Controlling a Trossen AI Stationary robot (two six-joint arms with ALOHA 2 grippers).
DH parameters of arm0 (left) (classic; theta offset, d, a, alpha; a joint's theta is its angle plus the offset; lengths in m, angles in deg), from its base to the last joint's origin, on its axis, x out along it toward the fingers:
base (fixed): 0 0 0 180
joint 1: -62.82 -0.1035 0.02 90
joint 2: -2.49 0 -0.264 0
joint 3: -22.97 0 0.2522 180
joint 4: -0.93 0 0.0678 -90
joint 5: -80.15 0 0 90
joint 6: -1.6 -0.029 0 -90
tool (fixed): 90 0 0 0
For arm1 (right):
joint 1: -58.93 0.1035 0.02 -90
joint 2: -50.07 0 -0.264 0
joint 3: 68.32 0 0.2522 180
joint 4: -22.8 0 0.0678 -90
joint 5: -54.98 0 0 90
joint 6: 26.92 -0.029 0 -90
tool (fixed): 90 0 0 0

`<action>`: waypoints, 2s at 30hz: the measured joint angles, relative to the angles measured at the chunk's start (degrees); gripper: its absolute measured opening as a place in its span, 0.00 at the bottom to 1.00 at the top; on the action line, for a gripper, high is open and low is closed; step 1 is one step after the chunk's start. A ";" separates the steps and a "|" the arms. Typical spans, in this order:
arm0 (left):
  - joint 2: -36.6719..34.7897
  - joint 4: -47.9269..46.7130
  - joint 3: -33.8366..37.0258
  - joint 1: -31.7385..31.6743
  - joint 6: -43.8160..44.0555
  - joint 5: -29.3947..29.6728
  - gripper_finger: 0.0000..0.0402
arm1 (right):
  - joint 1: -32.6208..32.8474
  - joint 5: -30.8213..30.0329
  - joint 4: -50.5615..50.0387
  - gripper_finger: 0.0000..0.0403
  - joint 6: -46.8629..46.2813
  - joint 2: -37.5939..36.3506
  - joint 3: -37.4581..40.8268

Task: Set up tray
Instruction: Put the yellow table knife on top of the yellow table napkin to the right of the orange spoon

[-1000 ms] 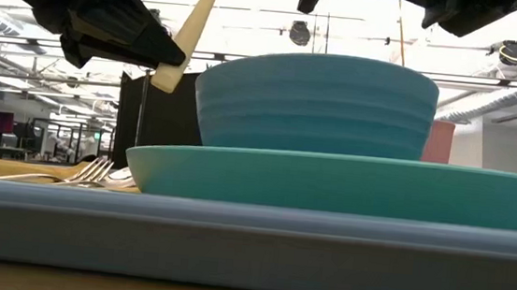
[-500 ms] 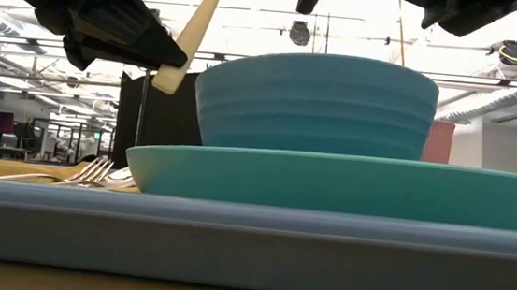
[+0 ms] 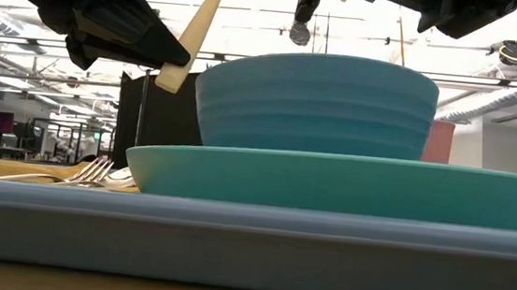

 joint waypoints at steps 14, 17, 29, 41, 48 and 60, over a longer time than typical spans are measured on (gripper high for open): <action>0.00 -0.01 0.00 0.00 0.51 0.39 0.18 | -0.57 -0.38 -1.21 0.00 -3.42 -0.03 -0.04; -0.02 0.40 -0.05 0.04 0.32 0.85 0.28 | -1.27 -0.61 -3.58 0.00 -4.83 -0.01 -0.04; -0.83 -1.69 -0.07 0.71 -3.40 -3.85 0.27 | -1.22 -1.57 -4.41 0.00 -7.08 0.00 -0.01; -7.30 -18.18 -0.04 0.82 0.11 0.07 0.10 | 0.70 -1.46 -4.01 0.00 -6.05 0.00 0.00; -7.34 -21.16 -0.04 -7.20 -6.71 -11.56 0.01 | 2.77 -1.52 -2.79 0.00 -5.61 0.00 0.00; -7.34 -21.06 -0.02 -18.86 -20.54 -36.51 0.00 | 4.18 -1.50 -2.29 0.00 -4.45 0.00 0.00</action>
